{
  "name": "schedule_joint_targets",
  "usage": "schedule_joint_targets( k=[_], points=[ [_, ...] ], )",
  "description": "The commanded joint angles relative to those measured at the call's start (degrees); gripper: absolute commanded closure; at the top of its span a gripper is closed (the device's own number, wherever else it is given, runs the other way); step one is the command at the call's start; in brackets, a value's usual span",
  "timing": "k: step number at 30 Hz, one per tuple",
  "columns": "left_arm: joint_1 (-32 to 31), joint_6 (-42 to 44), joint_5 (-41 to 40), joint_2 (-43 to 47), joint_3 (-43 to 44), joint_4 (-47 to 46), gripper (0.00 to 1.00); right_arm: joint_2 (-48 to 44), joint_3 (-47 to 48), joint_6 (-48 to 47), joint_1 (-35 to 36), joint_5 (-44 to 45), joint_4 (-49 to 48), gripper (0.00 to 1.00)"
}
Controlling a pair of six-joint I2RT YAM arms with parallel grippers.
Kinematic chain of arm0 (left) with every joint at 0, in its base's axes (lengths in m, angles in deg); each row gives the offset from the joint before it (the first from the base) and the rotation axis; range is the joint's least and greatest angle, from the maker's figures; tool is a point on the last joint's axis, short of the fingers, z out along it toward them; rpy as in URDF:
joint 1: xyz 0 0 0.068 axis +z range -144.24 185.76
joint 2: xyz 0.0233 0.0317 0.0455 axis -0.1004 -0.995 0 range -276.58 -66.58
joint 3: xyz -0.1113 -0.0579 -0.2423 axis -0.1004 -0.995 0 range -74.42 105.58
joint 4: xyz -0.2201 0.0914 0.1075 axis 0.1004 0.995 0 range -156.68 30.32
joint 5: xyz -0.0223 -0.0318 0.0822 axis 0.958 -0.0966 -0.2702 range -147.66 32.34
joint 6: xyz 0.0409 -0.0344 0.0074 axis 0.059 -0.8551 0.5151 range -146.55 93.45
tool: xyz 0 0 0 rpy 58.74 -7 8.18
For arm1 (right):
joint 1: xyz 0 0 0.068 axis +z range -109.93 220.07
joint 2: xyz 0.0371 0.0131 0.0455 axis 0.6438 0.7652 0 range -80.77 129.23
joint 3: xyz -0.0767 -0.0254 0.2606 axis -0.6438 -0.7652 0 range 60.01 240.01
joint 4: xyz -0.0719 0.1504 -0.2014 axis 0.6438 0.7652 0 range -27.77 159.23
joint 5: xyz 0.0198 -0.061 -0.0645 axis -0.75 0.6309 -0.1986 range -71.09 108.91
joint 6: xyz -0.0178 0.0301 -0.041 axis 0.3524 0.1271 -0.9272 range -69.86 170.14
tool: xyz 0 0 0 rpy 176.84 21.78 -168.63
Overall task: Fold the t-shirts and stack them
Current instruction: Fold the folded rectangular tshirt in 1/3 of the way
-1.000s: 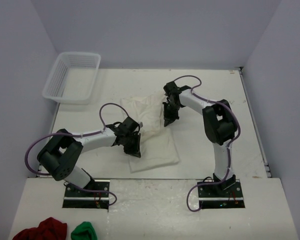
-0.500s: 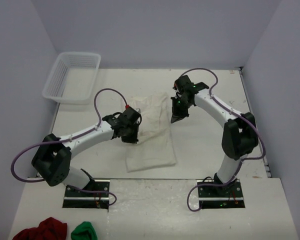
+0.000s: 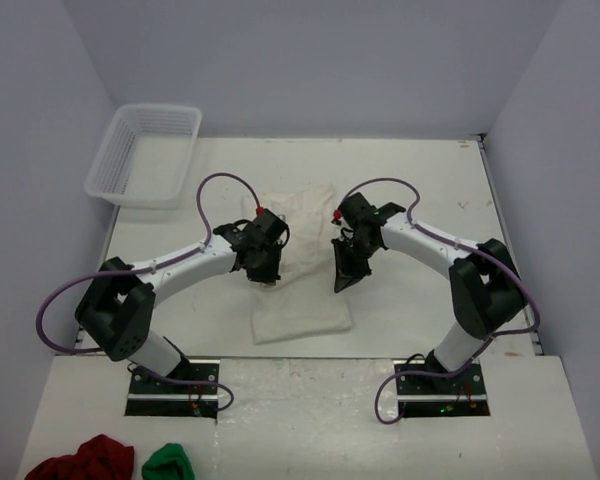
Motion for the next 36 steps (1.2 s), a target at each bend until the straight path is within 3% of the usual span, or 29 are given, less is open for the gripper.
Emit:
schedule_joint_targets(
  k=[1,7,17,36],
  points=[
    [-0.1,0.5,1.0,1.4,0.8,0.4,1.00,2.3,-0.5,2.0,2.6,-3.1,-5.7,1.00],
    [-0.5,-0.2,0.8,4.2,-0.1,2.7,1.00,6.7,-1.1,3.9,4.4,-6.4,-9.4,1.00],
    [-1.0,-2.5,1.3,7.2,-5.2,4.0,1.00,12.5,-3.9,4.3,5.3,-4.8,-12.9,1.00],
    [-1.2,1.8,-1.2,-1.5,-5.4,-3.1,1.00,12.1,-4.1,5.5,5.3,-4.8,-13.0,1.00]
  ],
)
